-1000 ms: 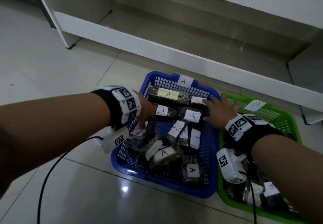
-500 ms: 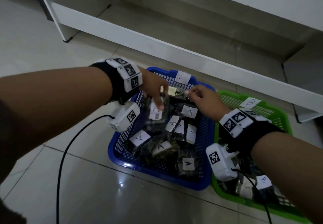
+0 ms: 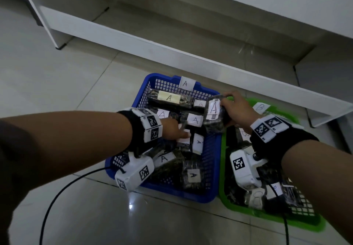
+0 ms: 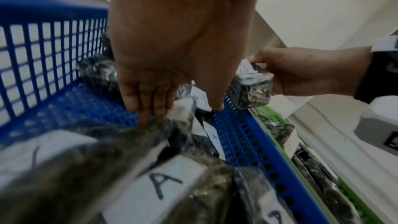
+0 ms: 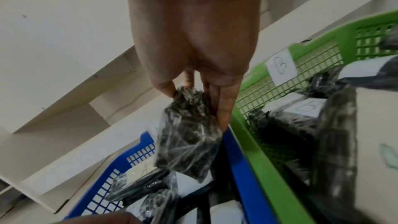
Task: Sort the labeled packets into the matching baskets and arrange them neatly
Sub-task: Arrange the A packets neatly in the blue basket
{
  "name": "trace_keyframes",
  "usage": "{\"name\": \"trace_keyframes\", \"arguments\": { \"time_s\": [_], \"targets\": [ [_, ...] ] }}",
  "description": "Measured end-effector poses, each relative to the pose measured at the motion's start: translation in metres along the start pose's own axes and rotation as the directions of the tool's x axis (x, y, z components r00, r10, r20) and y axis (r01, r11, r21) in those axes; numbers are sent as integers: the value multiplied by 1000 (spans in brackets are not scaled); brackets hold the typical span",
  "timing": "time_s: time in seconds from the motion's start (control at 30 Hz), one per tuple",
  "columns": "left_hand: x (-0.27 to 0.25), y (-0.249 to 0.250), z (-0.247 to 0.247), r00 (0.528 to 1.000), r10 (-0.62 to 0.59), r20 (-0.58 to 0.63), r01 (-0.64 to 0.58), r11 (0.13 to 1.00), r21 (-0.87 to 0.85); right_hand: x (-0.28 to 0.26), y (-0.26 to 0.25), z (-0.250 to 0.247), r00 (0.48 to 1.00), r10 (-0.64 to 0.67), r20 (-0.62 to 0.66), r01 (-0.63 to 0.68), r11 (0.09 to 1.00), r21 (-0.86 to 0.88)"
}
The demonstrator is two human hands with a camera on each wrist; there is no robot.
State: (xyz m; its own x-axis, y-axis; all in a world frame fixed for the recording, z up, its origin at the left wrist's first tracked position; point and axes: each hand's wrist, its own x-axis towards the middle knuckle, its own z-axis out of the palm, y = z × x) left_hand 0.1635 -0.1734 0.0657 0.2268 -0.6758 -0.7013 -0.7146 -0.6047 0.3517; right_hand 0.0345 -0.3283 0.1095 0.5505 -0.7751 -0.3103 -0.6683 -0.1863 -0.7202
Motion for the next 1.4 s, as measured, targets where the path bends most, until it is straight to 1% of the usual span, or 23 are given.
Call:
{"name": "trace_keyframes", "arguments": {
  "time_s": [0.1, 0.2, 0.3, 0.37, 0.43, 0.5, 0.6, 0.7, 0.73, 0.77, 0.8, 0.87, 0.9, 0.93, 1.07, 1.17, 1.2, 1.23, 1.3, 1.4],
  "targets": [
    [4, 5, 7, 999, -27, -23, 26, 999, -40, -3, 5, -5, 1000, -6, 14, 6, 1000, -10],
    [7, 6, 10, 999, -53, -4, 52, 993, -107, -7, 7, -6, 998, -41, 52, 43, 998, -46],
    [9, 5, 16, 995, -83, -57, 70, 979, -193, -8, 8, -1, 989, -85, 117, 89, 996, -23],
    [7, 5, 19, 990, -104, -100, 77, 969, -236, -9, 9, 4, 985, -118, 123, 120, 993, -9],
    [7, 2, 18, 985, -79, -155, 32, 959, -282, -11, 8, 8, 984, -150, 94, 154, 987, -43],
    [5, 0, 11, 988, -43, -145, -8, 942, -334, -12, 9, 13, 983, -179, 43, 183, 979, -90],
    [-2, -6, -5, 992, 9, -126, -48, 949, -312, -13, 10, 19, 978, -210, -3, 207, 967, -149],
    [-12, -19, -31, 997, 61, -44, -71, 954, -291, -11, 9, 22, 975, -219, -20, 215, 968, -130],
    [-14, -26, -41, 998, 60, -26, -65, 963, -262, -9, 8, 21, 976, -219, -22, 215, 969, -121],
    [-16, -32, -51, 998, 48, -30, -53, 979, -197, -8, 8, 22, 976, -218, -24, 213, 970, -117],
    [-18, -37, -60, 997, 35, -63, -42, 994, -105, -7, 8, 21, 976, -216, -25, 212, 970, -118],
    [-19, -46, -72, 976, 54, -211, -32, 994, 106, -6, 8, 21, 977, -210, -31, 205, 971, -120],
    [-18, -51, -74, 955, 84, -284, -35, 985, 171, -5, 8, 21, 978, -206, -37, 200, 972, -120],
    [-15, -56, -74, 936, 106, -335, -39, 979, 199, -5, 8, 21, 978, -203, -39, 198, 973, -121],
    [-7, -65, -64, 868, 182, -462, -54, 959, 277, -5, 10, 22, 979, -199, -40, 193, 973, -126],
    [-5, -66, -55, 784, 270, -559, -8, 905, 426, -6, 10, 24, 978, -201, -45, 193, 971, -143],
    [-4, -66, -51, 761, 310, -570, 13, 871, 491, -6, 10, 24, 978, -201, -46, 192, 969, -152],
    [-3, -65, -48, 749, 343, -567, 30, 837, 546, -6, 9, 24, 979, -198, -48, 189, 970, -153],
    [-2, -62, -44, 749, 374, -547, 48, 793, 608, -6, 7, 24, 981, -187, -48, 180, 976, -121],
    [0, -62, -44, 758, 370, -537, 47, 791, 610, -7, 0, 25, 985, -163, -54, 162, 987, -24]
  ]
}}
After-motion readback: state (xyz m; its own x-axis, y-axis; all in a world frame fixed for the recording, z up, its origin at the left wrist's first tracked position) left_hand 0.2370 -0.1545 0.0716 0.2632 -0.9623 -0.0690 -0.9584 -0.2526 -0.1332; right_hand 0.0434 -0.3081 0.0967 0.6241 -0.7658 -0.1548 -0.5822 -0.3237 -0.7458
